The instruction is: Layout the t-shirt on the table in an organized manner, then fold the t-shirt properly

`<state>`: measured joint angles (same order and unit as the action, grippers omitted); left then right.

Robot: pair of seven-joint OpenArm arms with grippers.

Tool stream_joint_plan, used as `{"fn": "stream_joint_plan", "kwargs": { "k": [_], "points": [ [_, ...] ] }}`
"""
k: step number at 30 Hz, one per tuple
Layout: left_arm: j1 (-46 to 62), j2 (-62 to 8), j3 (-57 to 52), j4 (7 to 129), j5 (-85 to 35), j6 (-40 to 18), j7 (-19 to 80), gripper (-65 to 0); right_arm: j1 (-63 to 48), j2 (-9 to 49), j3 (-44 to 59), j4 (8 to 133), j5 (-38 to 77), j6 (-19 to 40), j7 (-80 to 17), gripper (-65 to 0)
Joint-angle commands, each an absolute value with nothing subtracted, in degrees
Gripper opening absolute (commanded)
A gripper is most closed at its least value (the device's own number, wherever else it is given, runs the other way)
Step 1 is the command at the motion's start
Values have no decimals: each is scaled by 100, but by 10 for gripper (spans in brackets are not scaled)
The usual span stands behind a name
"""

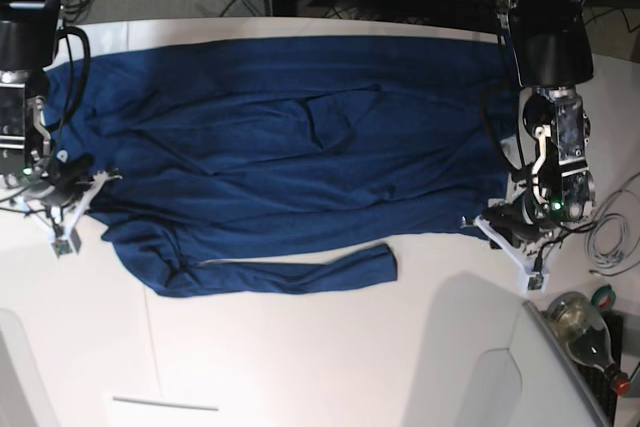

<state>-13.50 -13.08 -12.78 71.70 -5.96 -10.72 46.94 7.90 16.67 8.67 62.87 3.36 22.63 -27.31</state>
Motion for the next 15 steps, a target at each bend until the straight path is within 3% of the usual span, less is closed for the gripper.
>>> {"fn": "stream_joint_plan", "kwargs": {
  "k": [1, 7, 15],
  "points": [
    [-1569, -1446, -1341, 7029, -558, -1042, 4593, -477, 919, 1754, 910, 6484, 382, 2281, -2633, -650],
    [-2062, -1648, -1279, 5710, -558, -1051, 4066, -462, 840, 1754, 910, 6747, 382, 2281, -2633, -650],
    [-2273, -1613, -1279, 5095, -593, -1059, 3776, -240, 831, 1745, 901, 6835, 382, 2281, -2633, -650]
  ]
}}
